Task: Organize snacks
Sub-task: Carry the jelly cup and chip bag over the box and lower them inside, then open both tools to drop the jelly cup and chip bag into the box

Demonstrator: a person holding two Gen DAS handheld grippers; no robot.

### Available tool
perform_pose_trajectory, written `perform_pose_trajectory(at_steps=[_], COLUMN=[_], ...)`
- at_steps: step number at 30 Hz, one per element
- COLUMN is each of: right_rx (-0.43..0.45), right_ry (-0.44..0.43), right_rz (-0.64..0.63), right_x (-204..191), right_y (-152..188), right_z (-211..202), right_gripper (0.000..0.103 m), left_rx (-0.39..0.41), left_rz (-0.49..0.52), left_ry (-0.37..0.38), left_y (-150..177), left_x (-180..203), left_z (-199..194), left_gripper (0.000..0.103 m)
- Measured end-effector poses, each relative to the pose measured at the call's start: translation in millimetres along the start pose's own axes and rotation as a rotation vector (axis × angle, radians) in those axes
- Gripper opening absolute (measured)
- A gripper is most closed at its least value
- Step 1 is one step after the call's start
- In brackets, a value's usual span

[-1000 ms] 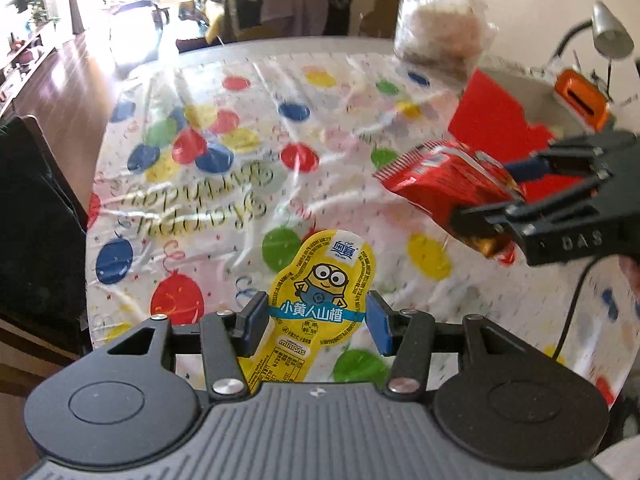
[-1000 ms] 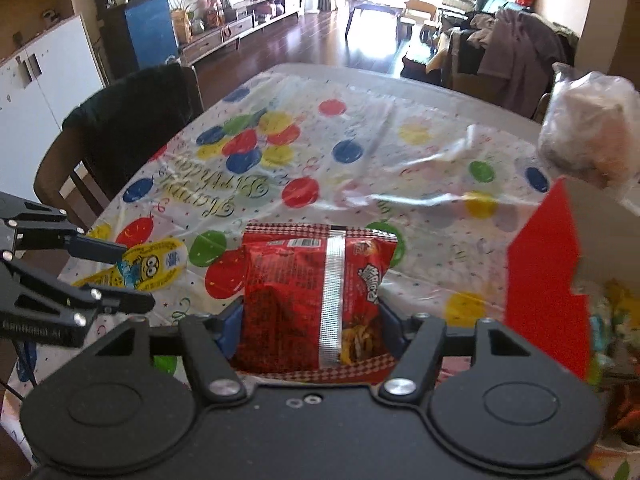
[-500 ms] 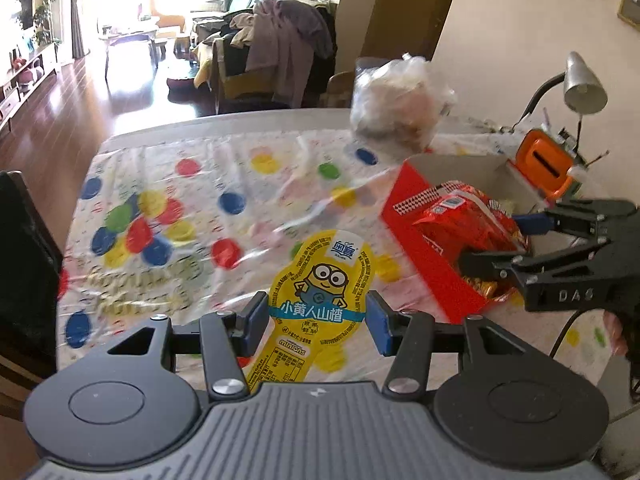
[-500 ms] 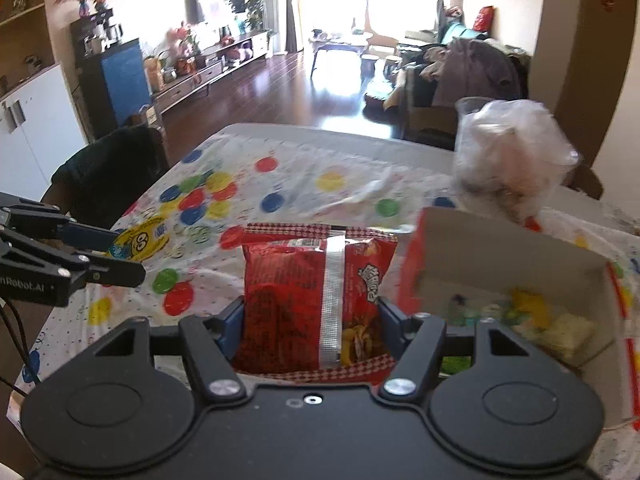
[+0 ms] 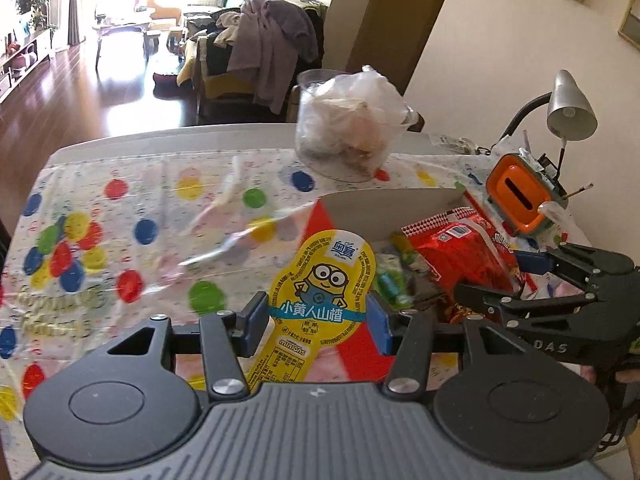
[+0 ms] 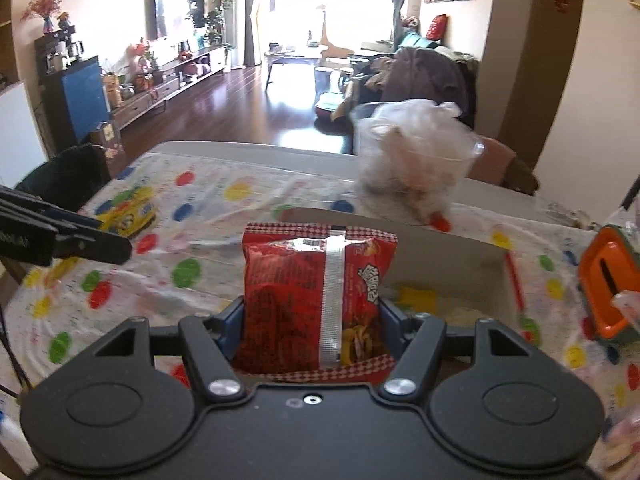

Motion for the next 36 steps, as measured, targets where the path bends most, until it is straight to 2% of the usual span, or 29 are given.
perform_pose_trajectory(at_steps=[9, 15, 21, 30, 36], right_rx=[-0.042, -0.062, -0.084, -0.152, -0.198], right_ry=[0.064, 0.081, 0.068, 0.012, 0.005], right_rz=[0.033, 0.064, 0.061, 0.012, -0.017], right_x=[69, 103, 115, 120, 122], right_y=[23, 31, 32, 31, 32], right_z=[10, 20, 33, 64, 81], right_gripper=[0.066, 0.066, 0.066, 0.066, 0.066], left_rx=[-0.031, -0.081, -0.139, -0.193, -0.233], left_rz=[-0.015, -0.062, -0.116, -0.092, -0.115], left_ry=[-0.011, -0.024, -0.044, -0.111, -0.139], left_y=[-13, -20, -27, -34, -35], left_x=[56, 84, 100, 109, 106], left_z=[38, 70, 104, 150, 172], left_gripper=[0.051, 0.051, 0.051, 0.051, 0.051])
Point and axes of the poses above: each gripper's, at about its wrist camera, not at the fingertips, and z roughly the way its jaws point, x to its right, y to its underside, the point moved 4 cm from there along z, roughly the way its jaws point, and after that the axes turned 2 degrees about -z, right-handed, at the moved point
